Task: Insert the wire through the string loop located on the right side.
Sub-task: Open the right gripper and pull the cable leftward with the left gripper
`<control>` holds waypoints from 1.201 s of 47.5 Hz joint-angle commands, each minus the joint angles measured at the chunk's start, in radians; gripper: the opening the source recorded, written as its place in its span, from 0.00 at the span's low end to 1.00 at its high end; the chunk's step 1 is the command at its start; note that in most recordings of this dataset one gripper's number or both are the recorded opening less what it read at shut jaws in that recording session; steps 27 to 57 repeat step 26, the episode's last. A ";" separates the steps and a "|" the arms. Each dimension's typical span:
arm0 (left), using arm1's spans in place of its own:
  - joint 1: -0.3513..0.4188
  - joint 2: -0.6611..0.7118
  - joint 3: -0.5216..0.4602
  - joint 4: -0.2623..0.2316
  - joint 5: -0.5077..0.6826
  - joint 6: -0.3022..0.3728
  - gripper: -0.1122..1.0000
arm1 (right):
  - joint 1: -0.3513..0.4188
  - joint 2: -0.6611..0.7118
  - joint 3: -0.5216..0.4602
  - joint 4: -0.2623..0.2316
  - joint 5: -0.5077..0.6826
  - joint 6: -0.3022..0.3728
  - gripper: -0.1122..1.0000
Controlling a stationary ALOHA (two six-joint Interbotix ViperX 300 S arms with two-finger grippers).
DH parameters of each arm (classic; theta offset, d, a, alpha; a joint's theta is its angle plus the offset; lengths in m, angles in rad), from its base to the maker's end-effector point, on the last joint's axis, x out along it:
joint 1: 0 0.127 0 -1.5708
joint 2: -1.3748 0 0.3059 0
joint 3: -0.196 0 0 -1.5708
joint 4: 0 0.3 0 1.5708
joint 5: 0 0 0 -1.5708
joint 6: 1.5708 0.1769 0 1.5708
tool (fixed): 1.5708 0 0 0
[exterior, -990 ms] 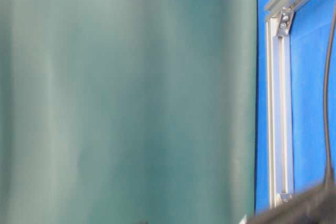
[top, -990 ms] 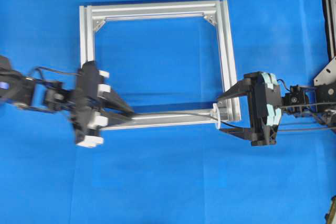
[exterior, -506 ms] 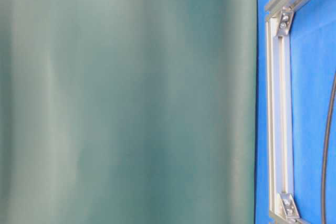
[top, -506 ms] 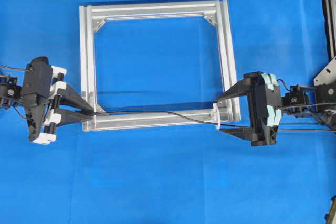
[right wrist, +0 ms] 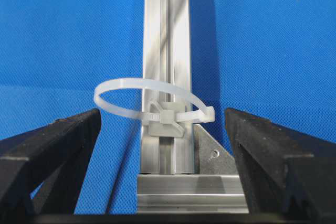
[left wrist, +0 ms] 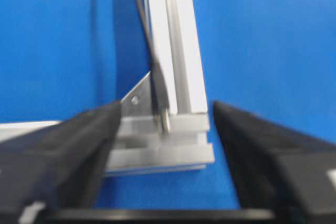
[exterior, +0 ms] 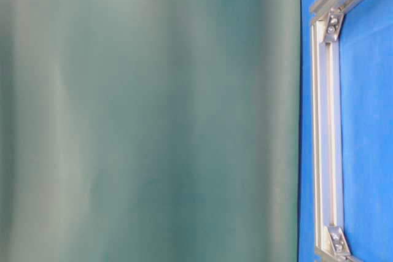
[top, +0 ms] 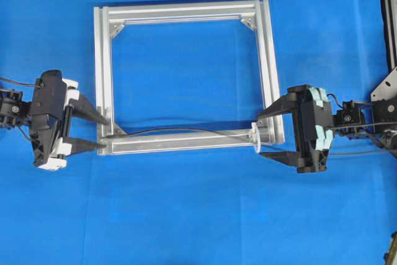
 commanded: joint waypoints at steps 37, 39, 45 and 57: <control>0.023 -0.048 -0.026 0.002 0.014 0.003 0.89 | -0.011 -0.123 -0.006 0.003 0.058 0.000 0.88; 0.023 -0.048 -0.026 0.002 0.014 0.003 0.89 | -0.011 -0.123 -0.006 0.003 0.058 0.000 0.88; 0.023 -0.048 -0.026 0.002 0.014 0.003 0.89 | -0.011 -0.123 -0.006 0.003 0.058 0.000 0.88; 0.023 -0.048 -0.026 0.002 0.014 0.003 0.89 | -0.011 -0.123 -0.006 0.003 0.058 0.000 0.88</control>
